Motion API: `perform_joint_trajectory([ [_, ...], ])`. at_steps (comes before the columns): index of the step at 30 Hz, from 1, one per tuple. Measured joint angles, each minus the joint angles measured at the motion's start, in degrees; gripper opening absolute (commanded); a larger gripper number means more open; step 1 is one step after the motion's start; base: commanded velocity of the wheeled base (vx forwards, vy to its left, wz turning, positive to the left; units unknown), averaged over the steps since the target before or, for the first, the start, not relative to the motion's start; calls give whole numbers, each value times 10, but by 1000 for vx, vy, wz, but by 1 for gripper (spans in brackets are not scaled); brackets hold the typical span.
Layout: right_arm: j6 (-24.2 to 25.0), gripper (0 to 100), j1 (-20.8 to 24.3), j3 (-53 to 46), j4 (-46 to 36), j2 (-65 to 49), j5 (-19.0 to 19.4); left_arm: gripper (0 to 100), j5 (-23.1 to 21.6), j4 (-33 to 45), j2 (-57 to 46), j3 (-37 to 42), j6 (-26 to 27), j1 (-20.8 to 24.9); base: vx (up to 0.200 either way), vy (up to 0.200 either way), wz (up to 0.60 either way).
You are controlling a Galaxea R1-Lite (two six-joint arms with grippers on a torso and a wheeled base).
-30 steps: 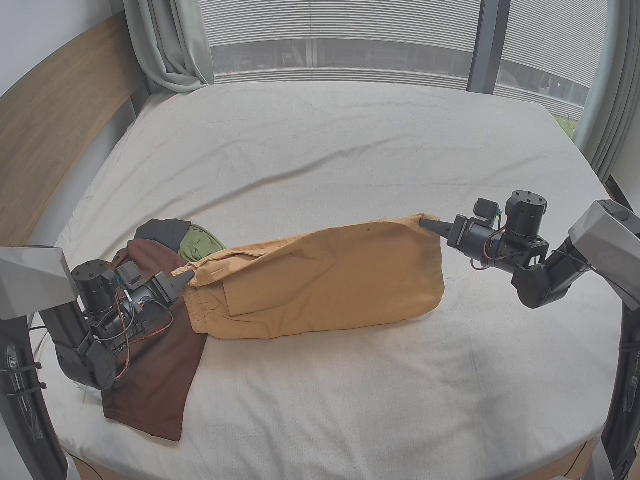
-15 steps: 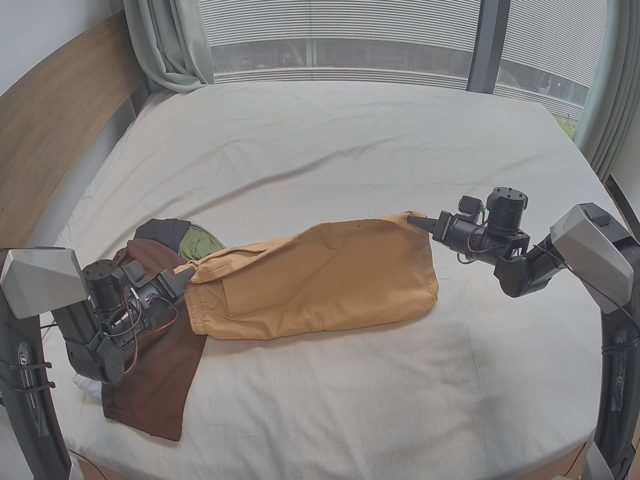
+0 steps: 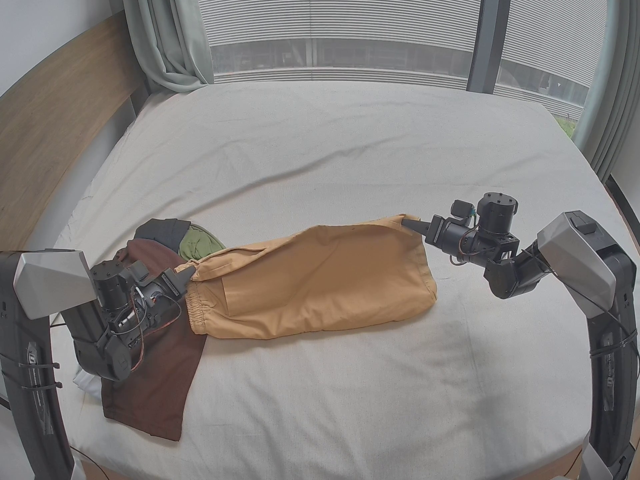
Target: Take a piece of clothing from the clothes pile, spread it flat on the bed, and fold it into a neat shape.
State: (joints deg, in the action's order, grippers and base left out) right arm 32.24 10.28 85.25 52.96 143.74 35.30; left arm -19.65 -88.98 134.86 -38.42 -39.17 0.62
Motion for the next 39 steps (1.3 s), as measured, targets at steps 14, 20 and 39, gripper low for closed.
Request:
perform_joint_trajectory([
  [14,2,100,10,58,1,28,-21,100,12,0,9,-25,-18,-12,0,0,0],
  [20,2,100,13,20,1,16,-22,100,13,0,9,-28,-20,-17,0,0,0],
  [39,1,100,10,-329,252,-90,-22,100,-5,0,-54,25,43,7,0,0,0],
])
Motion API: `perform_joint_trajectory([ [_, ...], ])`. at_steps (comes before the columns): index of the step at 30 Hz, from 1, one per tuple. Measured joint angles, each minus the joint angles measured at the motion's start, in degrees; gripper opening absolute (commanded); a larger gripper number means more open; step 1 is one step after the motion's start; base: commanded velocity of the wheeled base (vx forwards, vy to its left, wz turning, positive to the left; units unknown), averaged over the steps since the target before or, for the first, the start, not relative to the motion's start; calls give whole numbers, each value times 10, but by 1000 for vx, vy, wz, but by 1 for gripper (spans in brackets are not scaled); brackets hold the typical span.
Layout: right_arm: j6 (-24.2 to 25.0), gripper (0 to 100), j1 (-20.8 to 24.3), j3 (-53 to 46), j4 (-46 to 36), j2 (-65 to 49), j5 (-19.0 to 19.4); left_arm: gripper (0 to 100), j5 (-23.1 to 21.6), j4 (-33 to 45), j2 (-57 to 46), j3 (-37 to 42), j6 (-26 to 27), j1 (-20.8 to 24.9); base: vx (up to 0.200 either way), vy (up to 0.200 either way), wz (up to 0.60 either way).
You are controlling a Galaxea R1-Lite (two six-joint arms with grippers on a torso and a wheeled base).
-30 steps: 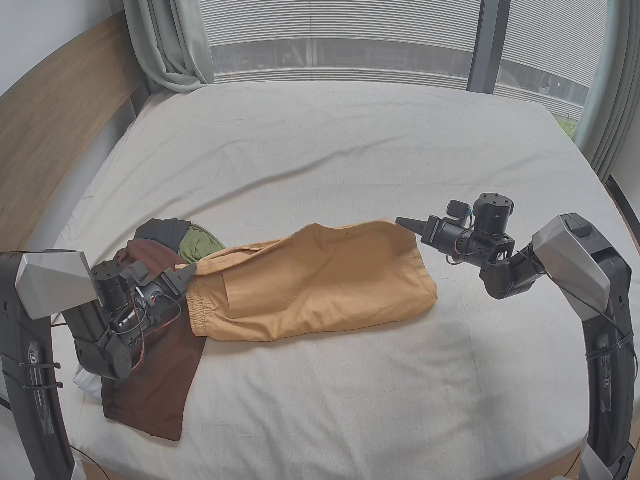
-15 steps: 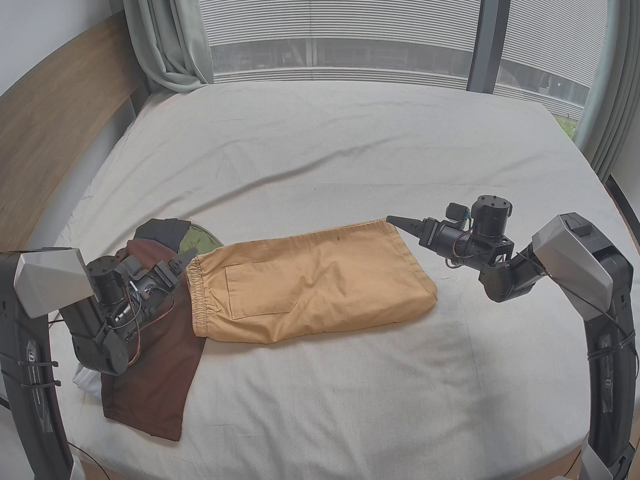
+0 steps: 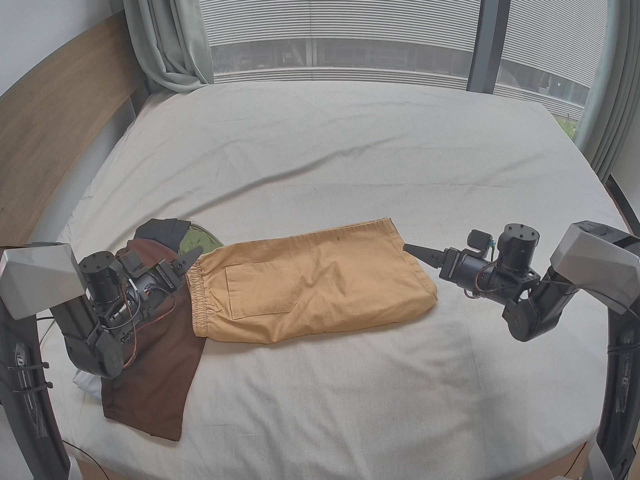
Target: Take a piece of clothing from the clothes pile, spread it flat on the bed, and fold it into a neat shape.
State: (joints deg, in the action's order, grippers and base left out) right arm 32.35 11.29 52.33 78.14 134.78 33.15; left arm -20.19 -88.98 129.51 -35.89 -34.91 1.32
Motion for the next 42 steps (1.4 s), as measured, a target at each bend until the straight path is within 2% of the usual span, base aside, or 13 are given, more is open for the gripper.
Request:
perform_joint_trajectory([
  [5,2,100,1,-75,90,13,-1,100,-1,0,-8,8,36,4,0,0,0],
  [9,2,100,2,-113,99,31,-2,100,-1,0,-11,12,70,5,0,0,0],
  [15,2,100,-1,-118,101,61,-3,100,-1,0,-10,15,119,7,0,0,0],
  [42,5,100,10,-72,91,140,-3,100,-1,0,-8,19,123,9,0,0,0],
])
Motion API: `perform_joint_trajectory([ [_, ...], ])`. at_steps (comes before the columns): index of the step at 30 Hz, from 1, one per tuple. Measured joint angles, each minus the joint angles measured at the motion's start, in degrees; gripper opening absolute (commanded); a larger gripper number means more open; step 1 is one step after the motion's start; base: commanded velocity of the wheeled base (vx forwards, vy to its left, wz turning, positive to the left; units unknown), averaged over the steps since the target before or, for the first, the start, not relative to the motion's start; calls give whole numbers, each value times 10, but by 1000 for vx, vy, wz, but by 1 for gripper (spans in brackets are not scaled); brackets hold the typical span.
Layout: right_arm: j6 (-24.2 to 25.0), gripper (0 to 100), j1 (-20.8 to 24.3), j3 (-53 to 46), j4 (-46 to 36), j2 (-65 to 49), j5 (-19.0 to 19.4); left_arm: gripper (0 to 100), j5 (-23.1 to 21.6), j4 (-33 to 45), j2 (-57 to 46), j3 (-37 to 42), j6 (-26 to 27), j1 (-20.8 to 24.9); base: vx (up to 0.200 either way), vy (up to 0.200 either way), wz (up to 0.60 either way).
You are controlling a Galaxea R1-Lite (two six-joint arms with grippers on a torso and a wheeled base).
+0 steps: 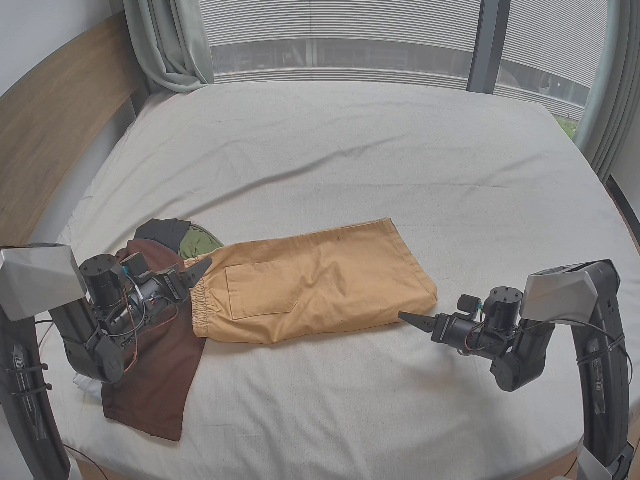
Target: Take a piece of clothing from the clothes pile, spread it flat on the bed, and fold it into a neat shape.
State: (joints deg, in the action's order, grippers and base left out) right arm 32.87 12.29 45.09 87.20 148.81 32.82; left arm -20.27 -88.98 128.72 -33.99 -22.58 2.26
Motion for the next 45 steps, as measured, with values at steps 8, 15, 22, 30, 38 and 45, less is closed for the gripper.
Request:
perform_joint_trajectory([
  [8,0,100,19,43,-31,16,-17,100,0,0,3,0,-1,0,0,0,0],
  [15,0,100,42,102,-92,27,-45,100,0,0,7,0,-1,2,0,0,0],
  [22,2,100,65,162,-143,37,-74,100,0,0,10,0,-1,2,0,0,0],
  [30,37,100,86,204,-150,51,-100,100,0,0,11,-1,-2,1,0,0,0],
  [38,38,0,90,203,-146,54,-101,100,0,0,12,-1,-2,2,0,0,0],
  [45,39,0,91,201,-153,59,-106,100,0,0,12,0,-2,2,0,0,0],
])
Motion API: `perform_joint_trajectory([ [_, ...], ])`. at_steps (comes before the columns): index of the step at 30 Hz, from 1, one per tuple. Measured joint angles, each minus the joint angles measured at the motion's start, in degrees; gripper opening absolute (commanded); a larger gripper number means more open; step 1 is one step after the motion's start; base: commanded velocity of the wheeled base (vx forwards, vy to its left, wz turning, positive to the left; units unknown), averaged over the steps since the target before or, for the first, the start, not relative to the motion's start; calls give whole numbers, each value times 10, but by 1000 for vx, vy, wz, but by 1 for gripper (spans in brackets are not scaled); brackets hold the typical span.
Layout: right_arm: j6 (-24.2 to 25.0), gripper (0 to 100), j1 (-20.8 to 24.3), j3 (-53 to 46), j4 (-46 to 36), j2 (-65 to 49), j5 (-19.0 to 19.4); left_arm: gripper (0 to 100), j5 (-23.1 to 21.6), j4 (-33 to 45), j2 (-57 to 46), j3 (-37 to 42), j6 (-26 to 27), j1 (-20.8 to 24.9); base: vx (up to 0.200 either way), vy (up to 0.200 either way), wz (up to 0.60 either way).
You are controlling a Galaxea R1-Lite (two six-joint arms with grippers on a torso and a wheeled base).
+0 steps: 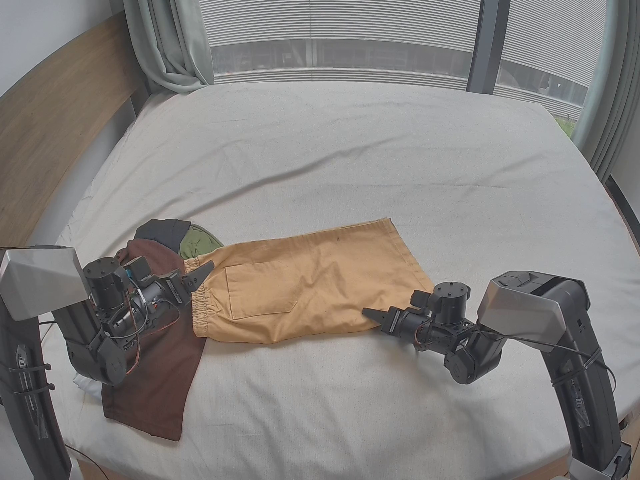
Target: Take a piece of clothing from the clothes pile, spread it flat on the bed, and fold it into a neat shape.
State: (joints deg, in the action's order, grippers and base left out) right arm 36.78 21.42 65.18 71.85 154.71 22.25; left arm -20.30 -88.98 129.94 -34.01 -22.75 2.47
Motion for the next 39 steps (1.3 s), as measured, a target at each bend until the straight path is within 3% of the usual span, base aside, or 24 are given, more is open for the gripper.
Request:
perform_joint_trajectory([
  [17,-8,0,-6,-86,17,-39,-2,100,-9,0,-1,16,1,8,0,0,0],
  [32,-55,0,-20,-308,21,-148,-16,100,-24,0,1,31,1,16,0,0,0],
  [39,-77,0,-27,-397,73,-170,-32,100,-25,0,0,44,1,28,0,0,0],
])
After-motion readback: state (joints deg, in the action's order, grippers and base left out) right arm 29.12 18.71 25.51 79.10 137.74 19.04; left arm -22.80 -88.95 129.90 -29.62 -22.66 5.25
